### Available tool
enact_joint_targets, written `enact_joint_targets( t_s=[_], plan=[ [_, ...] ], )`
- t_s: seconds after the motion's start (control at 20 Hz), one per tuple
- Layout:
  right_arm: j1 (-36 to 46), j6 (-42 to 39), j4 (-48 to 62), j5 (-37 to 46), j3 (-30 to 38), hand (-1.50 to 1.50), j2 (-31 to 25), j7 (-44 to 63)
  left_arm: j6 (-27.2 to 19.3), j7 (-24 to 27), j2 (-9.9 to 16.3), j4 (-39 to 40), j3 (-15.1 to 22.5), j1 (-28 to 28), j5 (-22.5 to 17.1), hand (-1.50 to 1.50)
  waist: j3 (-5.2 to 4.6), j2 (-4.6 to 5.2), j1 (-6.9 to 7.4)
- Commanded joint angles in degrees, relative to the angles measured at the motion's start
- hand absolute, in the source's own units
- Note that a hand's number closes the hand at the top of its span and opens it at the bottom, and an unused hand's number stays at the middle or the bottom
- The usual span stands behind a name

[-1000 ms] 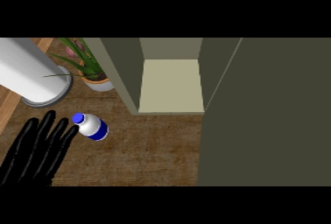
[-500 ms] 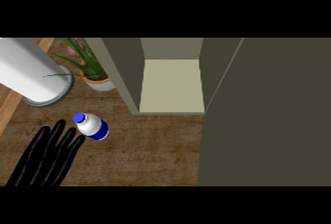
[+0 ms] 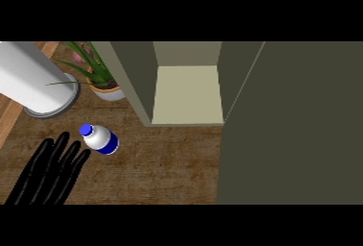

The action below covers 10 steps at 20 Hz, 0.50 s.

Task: Pick up the bottled water, place it into the cabinet and close the cabinet

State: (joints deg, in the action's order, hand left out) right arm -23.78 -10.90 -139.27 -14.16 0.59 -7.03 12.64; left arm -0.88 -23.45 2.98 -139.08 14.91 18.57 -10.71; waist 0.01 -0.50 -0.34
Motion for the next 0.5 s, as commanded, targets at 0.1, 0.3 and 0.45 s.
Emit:
enact_joint_targets(
  t_s=[0.1, 0.3, 0.45],
  plan=[
    [-4.3, 0.8, -13.3, -9.7, 1.4, -1.5, 0.6, 5.2, -0.4, 4.1, -0.6, -4.7, -1.4, 4.7, 1.1, -1.5, -0.07, -0.09, 0.01],
    [-5.4, 0.1, -12.2, -8.7, 0.8, -1.5, 1.2, 4.6, -1.4, 2.2, 0.5, -7.1, -6.3, 5.0, -0.9, -1.5, -0.05, 0.06, 0.06],
    [-5.1, -0.6, -12.8, -10.3, 2.1, -1.5, 0.2, 5.1, -2.1, 2.6, 0.5, -3.8, -9.4, 1.3, -1.2, -1.5, -0.05, 0.21, -0.34]
  ],
)
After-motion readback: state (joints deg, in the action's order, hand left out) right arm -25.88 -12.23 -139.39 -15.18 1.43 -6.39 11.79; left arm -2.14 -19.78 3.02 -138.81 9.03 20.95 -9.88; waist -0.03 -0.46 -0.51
